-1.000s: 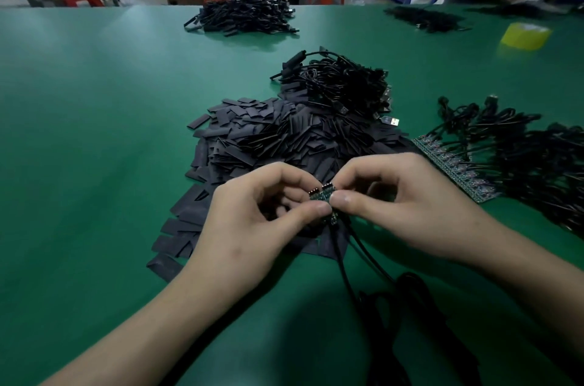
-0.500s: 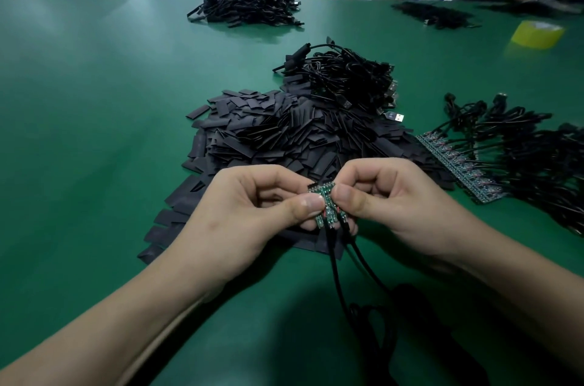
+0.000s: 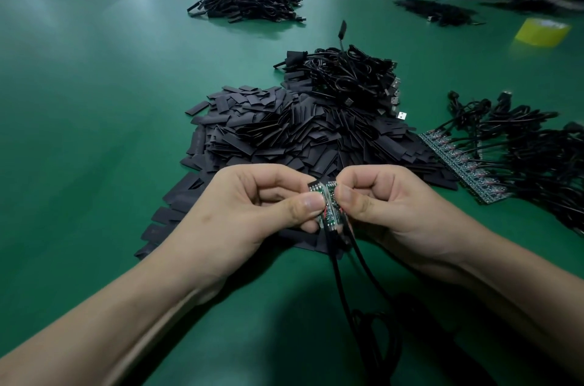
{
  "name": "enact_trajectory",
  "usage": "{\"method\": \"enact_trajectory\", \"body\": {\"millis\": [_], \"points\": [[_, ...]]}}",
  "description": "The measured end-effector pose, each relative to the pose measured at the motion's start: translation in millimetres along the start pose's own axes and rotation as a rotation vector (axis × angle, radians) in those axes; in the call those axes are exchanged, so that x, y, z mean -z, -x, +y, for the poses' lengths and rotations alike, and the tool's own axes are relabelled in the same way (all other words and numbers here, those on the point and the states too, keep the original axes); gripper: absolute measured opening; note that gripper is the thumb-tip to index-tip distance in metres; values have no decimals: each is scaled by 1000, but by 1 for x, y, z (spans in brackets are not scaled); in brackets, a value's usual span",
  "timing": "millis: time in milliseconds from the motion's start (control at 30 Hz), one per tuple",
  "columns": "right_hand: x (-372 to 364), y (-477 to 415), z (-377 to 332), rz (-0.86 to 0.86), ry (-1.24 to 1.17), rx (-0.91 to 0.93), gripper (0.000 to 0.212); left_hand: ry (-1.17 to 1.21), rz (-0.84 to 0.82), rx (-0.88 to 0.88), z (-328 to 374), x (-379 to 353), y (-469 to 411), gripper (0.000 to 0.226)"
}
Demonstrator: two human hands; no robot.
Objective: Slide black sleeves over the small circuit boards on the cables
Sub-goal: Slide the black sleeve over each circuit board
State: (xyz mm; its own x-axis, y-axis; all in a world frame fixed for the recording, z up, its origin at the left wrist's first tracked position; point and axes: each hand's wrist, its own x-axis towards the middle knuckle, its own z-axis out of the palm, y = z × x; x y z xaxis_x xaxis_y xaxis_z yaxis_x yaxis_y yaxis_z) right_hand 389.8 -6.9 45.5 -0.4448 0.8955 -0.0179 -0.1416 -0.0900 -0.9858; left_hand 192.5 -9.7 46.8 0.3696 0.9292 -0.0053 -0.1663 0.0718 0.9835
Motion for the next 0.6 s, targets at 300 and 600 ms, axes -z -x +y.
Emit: {"method": "enact_trajectory", "body": {"millis": [300, 600], "points": [[28, 3, -14, 188, 692, 105, 14, -44, 128, -120, 3, 10, -5, 19], [3, 6, -1, 156, 1007, 359, 29, -469, 222, -448, -5, 10, -8, 15]]}}
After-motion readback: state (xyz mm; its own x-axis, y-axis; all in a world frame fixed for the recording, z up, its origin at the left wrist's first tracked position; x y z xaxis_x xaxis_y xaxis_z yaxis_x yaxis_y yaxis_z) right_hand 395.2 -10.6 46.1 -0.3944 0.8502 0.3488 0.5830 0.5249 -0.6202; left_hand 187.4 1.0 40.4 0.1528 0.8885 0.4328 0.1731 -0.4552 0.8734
